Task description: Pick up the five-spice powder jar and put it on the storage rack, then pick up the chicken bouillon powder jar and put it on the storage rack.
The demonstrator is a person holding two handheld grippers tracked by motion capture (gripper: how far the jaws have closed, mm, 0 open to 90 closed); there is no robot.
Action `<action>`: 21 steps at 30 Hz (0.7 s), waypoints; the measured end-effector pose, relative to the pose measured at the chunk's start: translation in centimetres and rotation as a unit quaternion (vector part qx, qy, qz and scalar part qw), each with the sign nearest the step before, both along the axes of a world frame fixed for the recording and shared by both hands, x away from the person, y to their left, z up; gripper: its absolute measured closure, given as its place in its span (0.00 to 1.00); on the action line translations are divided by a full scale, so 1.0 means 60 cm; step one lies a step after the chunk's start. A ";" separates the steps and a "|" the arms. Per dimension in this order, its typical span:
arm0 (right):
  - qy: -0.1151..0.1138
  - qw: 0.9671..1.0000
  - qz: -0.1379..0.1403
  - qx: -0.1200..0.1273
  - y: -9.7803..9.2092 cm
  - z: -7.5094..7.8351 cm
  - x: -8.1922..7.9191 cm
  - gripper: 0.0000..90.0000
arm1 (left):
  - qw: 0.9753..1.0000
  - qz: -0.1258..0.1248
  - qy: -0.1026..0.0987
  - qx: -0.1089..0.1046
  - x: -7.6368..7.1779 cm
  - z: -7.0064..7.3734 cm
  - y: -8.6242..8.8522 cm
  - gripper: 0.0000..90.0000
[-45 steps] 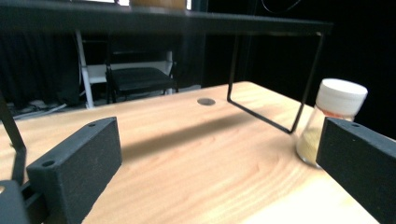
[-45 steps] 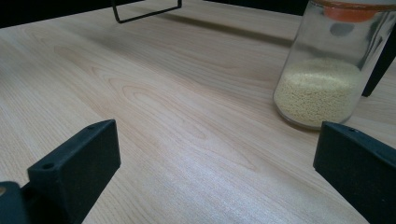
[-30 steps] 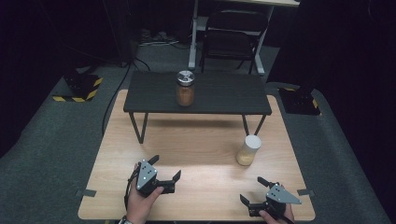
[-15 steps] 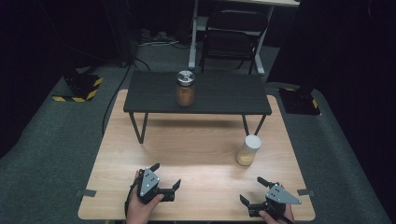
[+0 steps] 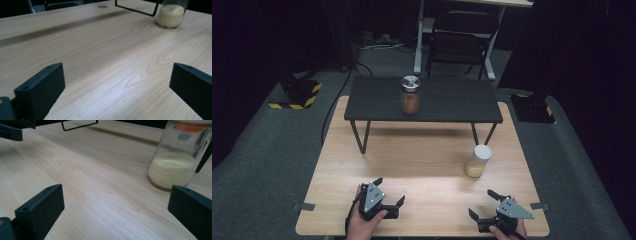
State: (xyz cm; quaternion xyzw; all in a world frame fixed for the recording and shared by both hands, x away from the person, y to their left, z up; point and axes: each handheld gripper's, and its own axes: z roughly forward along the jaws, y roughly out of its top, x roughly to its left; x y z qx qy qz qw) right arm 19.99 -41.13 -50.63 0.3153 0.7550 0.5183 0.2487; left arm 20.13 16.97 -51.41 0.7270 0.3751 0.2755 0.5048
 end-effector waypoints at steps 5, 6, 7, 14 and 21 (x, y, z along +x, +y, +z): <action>0.004 1.000 -0.005 0.001 0.002 0.001 0.001 0.00 | 1.000 0.003 0.007 0.005 0.001 0.004 -0.001 0.01; 0.005 1.000 -0.006 0.002 0.001 0.001 0.001 0.00 | 1.000 0.002 0.006 0.005 0.001 0.004 -0.001 0.01; 0.006 1.000 -0.006 0.003 0.001 0.001 0.001 0.00 | 1.000 0.000 0.006 0.006 0.001 0.004 -0.001 0.01; 0.004 1.000 -0.014 0.000 0.005 0.002 -0.002 0.00 | 1.000 -0.006 0.001 0.018 -0.002 0.005 -0.005 0.01; 0.003 1.000 -0.014 0.002 0.005 0.001 -0.003 0.00 | 1.000 -0.008 0.001 0.023 -0.001 0.006 -0.007 0.01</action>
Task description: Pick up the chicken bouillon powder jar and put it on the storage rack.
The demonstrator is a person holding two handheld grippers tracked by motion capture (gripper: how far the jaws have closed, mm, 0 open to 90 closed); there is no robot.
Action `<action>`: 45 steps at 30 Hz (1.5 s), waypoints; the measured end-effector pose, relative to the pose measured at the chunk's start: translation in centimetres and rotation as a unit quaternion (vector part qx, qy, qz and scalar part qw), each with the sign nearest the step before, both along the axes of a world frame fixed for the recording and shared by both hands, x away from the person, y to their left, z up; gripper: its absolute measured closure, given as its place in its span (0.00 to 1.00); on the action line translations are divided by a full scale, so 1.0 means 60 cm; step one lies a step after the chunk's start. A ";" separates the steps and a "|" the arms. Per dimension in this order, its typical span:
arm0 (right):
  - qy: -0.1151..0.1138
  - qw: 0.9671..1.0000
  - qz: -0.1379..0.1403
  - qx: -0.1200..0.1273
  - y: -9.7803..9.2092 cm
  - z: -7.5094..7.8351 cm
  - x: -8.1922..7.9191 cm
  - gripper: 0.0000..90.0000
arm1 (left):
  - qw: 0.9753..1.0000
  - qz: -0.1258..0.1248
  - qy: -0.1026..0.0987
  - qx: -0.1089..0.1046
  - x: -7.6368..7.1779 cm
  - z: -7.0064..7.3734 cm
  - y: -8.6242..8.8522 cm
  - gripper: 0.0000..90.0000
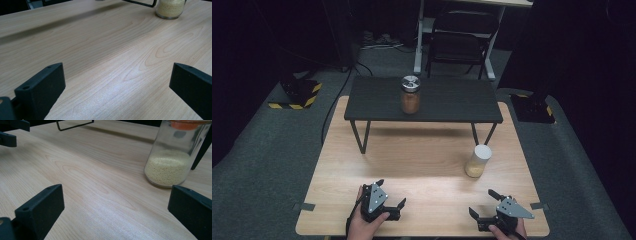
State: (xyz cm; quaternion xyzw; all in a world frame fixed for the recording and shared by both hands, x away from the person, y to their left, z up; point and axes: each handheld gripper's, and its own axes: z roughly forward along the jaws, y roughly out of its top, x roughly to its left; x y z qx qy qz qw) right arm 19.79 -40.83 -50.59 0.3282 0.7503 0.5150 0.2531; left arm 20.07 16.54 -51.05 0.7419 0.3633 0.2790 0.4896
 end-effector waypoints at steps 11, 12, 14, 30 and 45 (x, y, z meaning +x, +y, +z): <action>0.004 1.000 0.003 -0.003 0.000 0.002 0.003 0.00 | 1.000 0.002 0.003 -0.005 0.001 0.000 0.002 0.00; 0.004 1.000 0.004 -0.004 0.000 0.003 0.003 0.00 | 1.000 0.000 0.002 -0.002 0.001 0.000 0.002 0.01; 0.002 1.000 0.004 -0.005 0.001 0.002 0.002 0.00 | 1.000 0.001 -0.002 -0.001 -0.001 -0.001 0.001 0.01; -0.021 0.999 -0.037 0.018 0.013 0.001 -0.014 0.00 | 1.000 -0.005 0.000 -0.009 0.001 -0.002 0.006 0.01; -0.050 0.995 -0.086 0.025 0.033 0.009 -0.001 0.00 | 1.000 -0.006 0.001 -0.015 0.000 -0.003 0.009 0.01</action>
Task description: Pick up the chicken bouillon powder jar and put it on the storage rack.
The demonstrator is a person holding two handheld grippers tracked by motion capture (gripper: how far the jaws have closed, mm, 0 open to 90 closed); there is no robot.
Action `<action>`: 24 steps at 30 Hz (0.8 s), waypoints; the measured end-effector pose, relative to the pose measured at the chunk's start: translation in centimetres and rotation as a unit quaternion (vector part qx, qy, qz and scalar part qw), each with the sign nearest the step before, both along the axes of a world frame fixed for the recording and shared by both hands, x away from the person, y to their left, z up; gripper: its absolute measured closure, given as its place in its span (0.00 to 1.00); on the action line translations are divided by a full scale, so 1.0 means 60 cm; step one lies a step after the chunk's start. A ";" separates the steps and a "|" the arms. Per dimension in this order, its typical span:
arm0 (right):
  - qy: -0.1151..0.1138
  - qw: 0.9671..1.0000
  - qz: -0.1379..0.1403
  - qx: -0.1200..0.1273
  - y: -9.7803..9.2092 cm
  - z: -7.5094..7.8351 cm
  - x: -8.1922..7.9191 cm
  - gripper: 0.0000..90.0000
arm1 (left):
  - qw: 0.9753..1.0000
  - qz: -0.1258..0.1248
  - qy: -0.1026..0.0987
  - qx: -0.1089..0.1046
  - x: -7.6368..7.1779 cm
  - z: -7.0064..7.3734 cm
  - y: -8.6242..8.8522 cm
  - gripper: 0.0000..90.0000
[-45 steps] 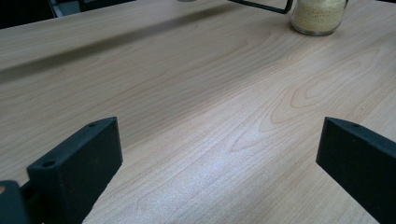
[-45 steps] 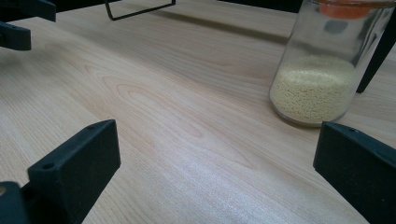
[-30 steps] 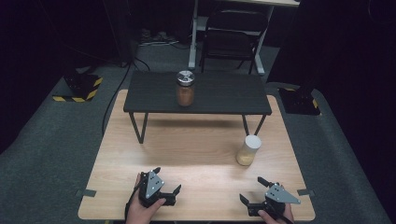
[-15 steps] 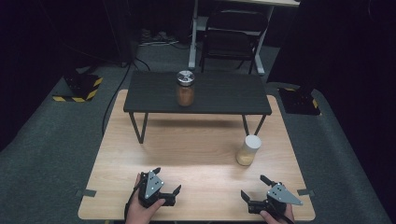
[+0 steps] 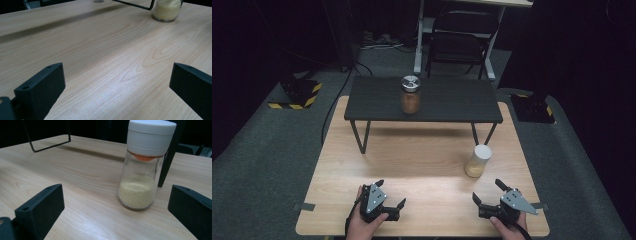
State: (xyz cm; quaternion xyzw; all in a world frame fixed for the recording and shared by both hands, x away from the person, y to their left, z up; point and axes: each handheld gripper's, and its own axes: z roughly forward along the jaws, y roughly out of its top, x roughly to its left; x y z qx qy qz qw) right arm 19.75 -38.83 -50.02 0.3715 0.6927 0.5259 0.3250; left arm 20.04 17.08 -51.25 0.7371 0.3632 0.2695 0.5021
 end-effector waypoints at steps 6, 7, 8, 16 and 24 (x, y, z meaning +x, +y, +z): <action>-0.001 1.000 -0.008 0.001 0.009 0.004 0.013 0.00 | 1.000 0.000 0.001 0.000 0.000 0.001 0.001 0.01; 0.000 1.000 -0.008 0.002 0.010 0.005 0.015 0.00 | 1.000 -0.001 0.001 0.000 0.000 0.001 0.001 0.01; 0.000 1.000 -0.009 0.002 0.011 0.006 0.018 0.00 | 1.000 -0.001 0.001 0.000 0.000 0.001 0.001 0.01; -0.002 1.000 -0.016 0.005 0.017 0.022 0.043 0.00 | 1.000 -0.003 0.001 -0.001 0.000 0.000 0.002 0.01; 0.000 1.000 -0.026 0.010 0.020 0.033 0.066 0.00 | 1.000 -0.005 0.002 -0.002 0.001 0.000 0.004 0.01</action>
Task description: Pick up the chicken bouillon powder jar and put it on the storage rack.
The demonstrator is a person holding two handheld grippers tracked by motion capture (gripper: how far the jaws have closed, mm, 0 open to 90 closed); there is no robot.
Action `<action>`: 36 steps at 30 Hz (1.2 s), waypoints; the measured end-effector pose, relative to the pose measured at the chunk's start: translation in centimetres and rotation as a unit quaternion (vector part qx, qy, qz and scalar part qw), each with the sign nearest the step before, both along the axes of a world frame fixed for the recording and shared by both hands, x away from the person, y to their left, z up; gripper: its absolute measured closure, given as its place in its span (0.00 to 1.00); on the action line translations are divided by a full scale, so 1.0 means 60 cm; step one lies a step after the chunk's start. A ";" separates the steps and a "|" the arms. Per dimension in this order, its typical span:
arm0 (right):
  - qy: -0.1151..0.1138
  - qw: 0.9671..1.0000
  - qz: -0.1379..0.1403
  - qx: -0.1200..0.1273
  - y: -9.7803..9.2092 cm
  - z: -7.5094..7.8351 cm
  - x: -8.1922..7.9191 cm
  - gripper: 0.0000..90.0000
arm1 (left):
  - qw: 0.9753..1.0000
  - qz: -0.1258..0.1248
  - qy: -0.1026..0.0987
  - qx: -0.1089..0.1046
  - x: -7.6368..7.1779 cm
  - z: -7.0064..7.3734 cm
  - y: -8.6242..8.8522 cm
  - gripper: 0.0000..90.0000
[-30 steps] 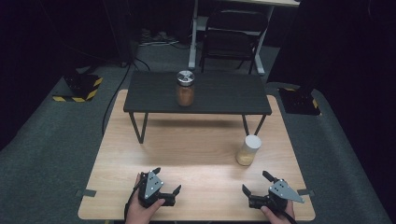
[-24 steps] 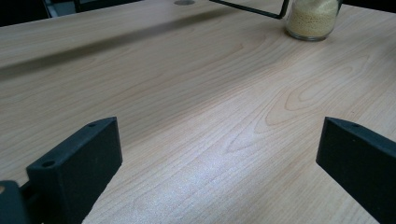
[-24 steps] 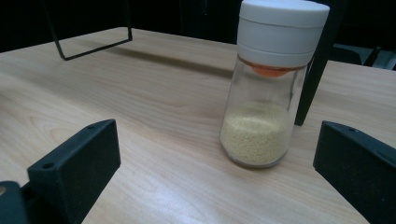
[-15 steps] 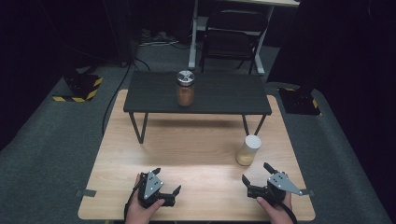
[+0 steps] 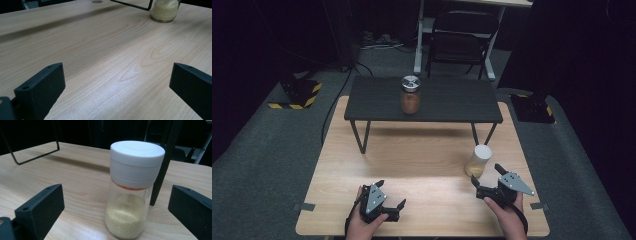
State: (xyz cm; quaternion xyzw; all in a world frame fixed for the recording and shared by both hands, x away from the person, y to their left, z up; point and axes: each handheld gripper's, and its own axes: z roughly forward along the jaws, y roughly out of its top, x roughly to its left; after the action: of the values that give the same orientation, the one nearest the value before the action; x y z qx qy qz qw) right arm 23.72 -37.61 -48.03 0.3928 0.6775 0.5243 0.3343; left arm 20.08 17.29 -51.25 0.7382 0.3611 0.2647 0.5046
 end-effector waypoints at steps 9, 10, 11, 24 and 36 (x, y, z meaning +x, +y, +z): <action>0.000 1.000 -0.015 0.002 0.005 0.006 0.024 0.00 | 1.000 -0.001 0.002 -0.005 0.001 -0.001 0.002 0.01; 0.000 1.000 -0.016 0.001 0.005 0.007 0.027 0.00 | 1.000 -0.001 0.002 -0.005 0.001 -0.001 0.002 0.01; -0.001 1.000 -0.017 0.001 0.006 0.007 0.029 0.00 | 1.000 -0.001 0.003 -0.005 0.002 -0.001 0.003 0.01; 0.004 0.999 -0.030 0.012 0.005 0.002 0.055 0.00 | 1.000 -0.002 0.004 -0.009 0.003 -0.001 0.005 0.01; -0.004 1.000 -0.020 0.014 0.012 0.004 0.073 0.19 | 1.000 -0.003 0.003 -0.010 0.003 -0.002 0.006 0.01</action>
State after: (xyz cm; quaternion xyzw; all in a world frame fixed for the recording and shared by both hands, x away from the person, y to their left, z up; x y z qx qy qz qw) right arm 28.07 -36.89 -47.76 0.4084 0.6609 0.5284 0.3423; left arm 20.23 17.66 -51.35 0.7350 0.3631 0.2572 0.5116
